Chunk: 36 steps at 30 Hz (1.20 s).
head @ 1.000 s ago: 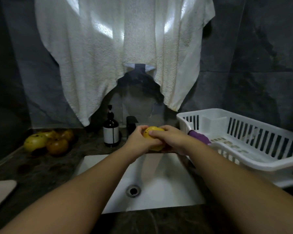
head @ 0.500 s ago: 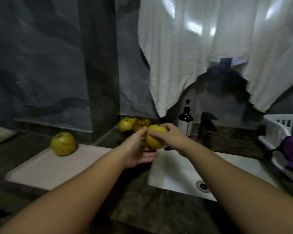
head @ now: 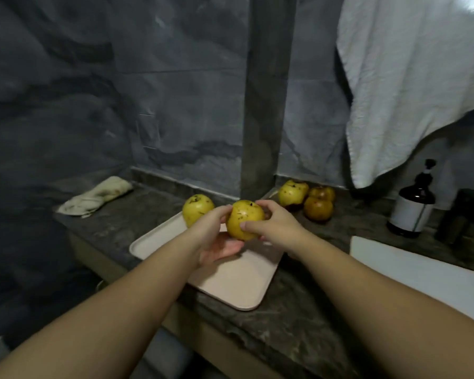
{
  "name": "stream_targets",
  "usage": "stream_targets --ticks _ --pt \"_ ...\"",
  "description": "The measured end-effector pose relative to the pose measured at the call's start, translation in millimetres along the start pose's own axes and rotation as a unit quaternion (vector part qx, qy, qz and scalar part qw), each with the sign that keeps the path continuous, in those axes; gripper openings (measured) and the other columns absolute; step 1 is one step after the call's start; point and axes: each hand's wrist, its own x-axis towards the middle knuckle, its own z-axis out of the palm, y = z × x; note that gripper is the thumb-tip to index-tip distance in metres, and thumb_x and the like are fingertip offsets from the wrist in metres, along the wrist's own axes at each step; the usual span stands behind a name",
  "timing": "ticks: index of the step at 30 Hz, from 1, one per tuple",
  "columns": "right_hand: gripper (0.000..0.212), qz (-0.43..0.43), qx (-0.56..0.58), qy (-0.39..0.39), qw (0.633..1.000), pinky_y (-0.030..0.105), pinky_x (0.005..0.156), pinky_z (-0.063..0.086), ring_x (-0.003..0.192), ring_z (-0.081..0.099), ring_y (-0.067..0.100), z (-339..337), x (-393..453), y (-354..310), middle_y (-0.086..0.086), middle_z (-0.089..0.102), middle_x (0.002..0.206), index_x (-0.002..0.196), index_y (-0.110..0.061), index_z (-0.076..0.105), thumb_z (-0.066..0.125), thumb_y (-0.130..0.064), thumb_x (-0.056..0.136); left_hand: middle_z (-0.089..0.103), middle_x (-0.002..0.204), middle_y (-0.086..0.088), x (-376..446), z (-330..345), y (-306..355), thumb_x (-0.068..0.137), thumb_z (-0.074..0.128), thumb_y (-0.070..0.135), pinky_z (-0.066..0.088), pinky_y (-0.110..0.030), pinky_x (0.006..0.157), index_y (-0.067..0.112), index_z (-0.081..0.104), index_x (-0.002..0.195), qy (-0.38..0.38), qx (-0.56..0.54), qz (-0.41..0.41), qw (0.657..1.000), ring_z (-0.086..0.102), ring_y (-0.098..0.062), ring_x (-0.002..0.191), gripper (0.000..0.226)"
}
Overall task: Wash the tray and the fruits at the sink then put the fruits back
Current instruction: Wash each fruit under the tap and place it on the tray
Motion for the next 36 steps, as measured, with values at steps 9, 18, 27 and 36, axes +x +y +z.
stream_targets --ticks 9,18,27,36 --pt "0.085 -0.013 -0.071 0.052 0.996 0.043 0.096 0.056 0.109 0.064 0.018 43.3 35.0 12.3 -0.006 0.06 0.122 0.14 -0.032 0.054 0.092 -0.043 0.066 0.063 0.101 -0.017 13.2 -41.2 3.0 0.1 0.053 0.063 0.06 -0.039 0.077 0.009 0.06 0.112 0.03 -0.032 0.022 0.999 0.068 -0.031 0.089 0.056" --pt "0.086 -0.002 -0.067 0.058 0.996 0.043 0.097 0.055 0.111 0.064 0.021 51.9 48.6 17.9 -0.001 0.062 0.127 0.146 -0.03 0.049 0.089 -0.043 0.07 0.06 0.131 -0.011 21.5 -38.0 -2.5 0.099 0.056 0.06 0.056 -0.038 0.093 0.01 0.054 0.139 0.033 -0.064 0.057 0.996 0.065 -0.029 0.104 0.065" --pt "0.095 -0.039 -0.116 0.005 0.993 0.035 0.104 0.049 0.12 0.061 0.019 44.6 41.9 16.2 0.003 0.06 0.139 0.154 -0.028 0.042 0.09 -0.028 0.071 0.063 0.118 -0.013 18.9 -39.5 -3.2 0.1 0.053 0.061 0.057 -0.034 0.084 0.012 0.055 0.131 0.036 -0.046 0.044 0.997 0.065 -0.027 0.101 0.058" --pt "0.102 -0.019 -0.063 -0.022 0.998 0.05 0.094 0.058 0.109 0.067 0.021 9.2 41.0 16.4 0.005 0.051 0.143 0.158 -0.039 0.03 0.089 -0.023 0.076 0.072 0.099 -0.012 27.6 -24.6 14.3 0.098 0.061 0.049 0.047 -0.034 0.094 0.019 0.07 0.083 0.141 0.13 0.215 0.958 0.069 -0.037 0.11 0.034"
